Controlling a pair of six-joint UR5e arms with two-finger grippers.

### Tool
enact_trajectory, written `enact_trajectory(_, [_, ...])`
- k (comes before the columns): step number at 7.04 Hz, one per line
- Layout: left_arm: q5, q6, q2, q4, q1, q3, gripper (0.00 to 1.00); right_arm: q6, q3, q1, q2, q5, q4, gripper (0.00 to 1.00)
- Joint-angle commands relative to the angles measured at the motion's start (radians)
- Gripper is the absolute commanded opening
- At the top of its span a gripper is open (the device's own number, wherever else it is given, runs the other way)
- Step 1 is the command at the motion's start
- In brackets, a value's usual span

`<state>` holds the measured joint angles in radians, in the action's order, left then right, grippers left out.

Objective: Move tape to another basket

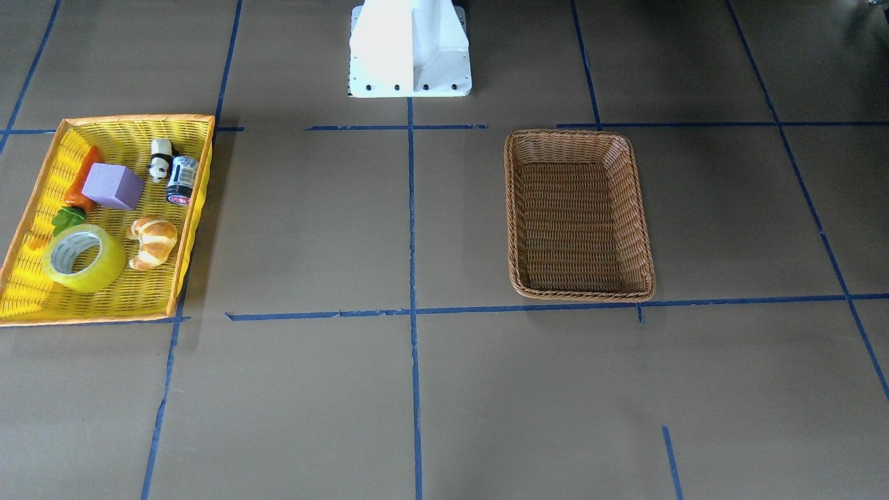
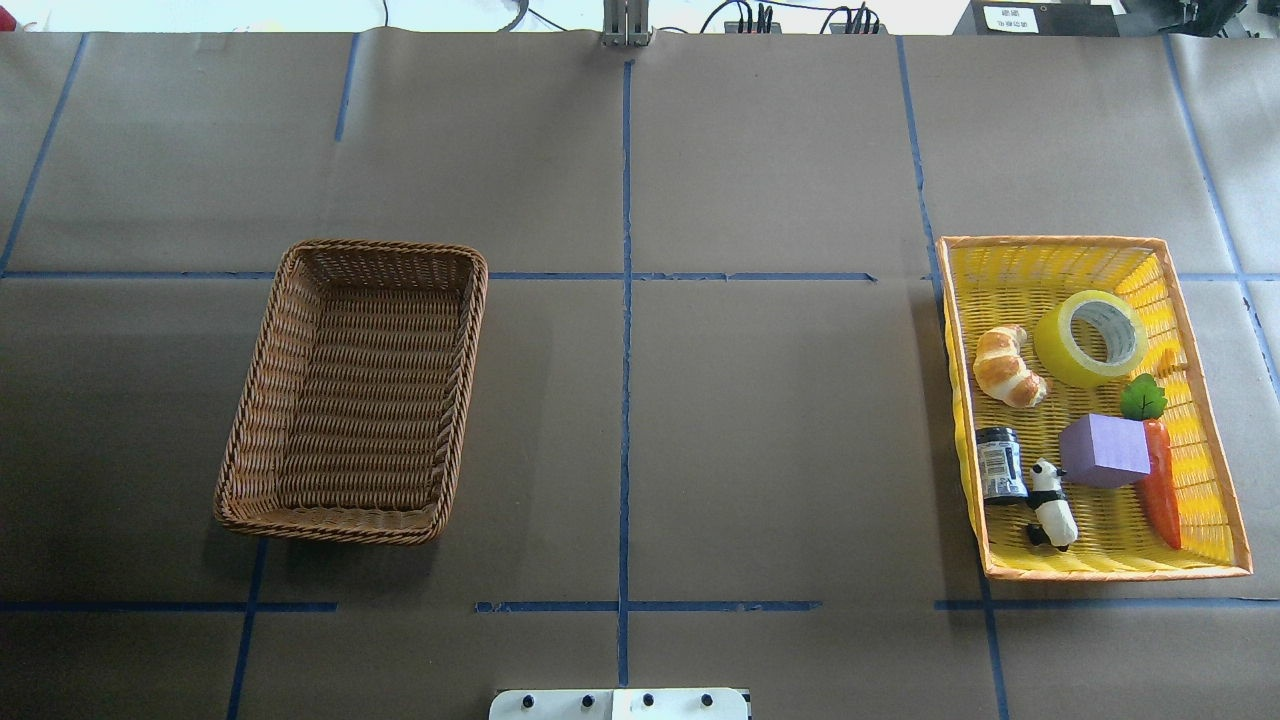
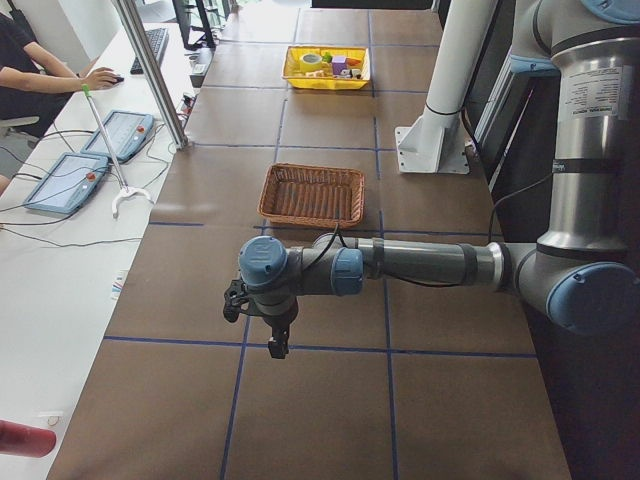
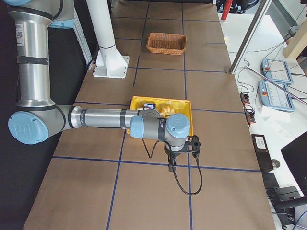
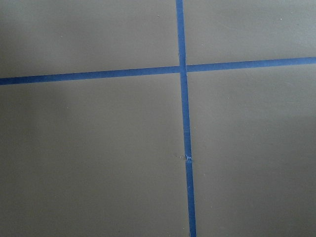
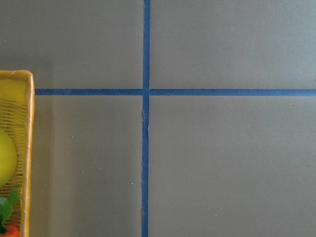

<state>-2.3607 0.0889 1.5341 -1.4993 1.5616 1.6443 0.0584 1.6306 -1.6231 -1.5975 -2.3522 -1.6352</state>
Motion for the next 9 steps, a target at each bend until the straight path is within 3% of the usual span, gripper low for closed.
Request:
enact_trajectory(1, [0.0,0.0,0.001,-0.005,0.0,0.0,1.0,-0.008,0.003,-0.006,0.004,-0.001,0.0,1.0])
enact_trajectory(9, [-0.002,0.0,0.003,-0.002,0.0,0.029,1.0,-0.008,0.014,-0.006,0.008,-0.004,0.002,1.0])
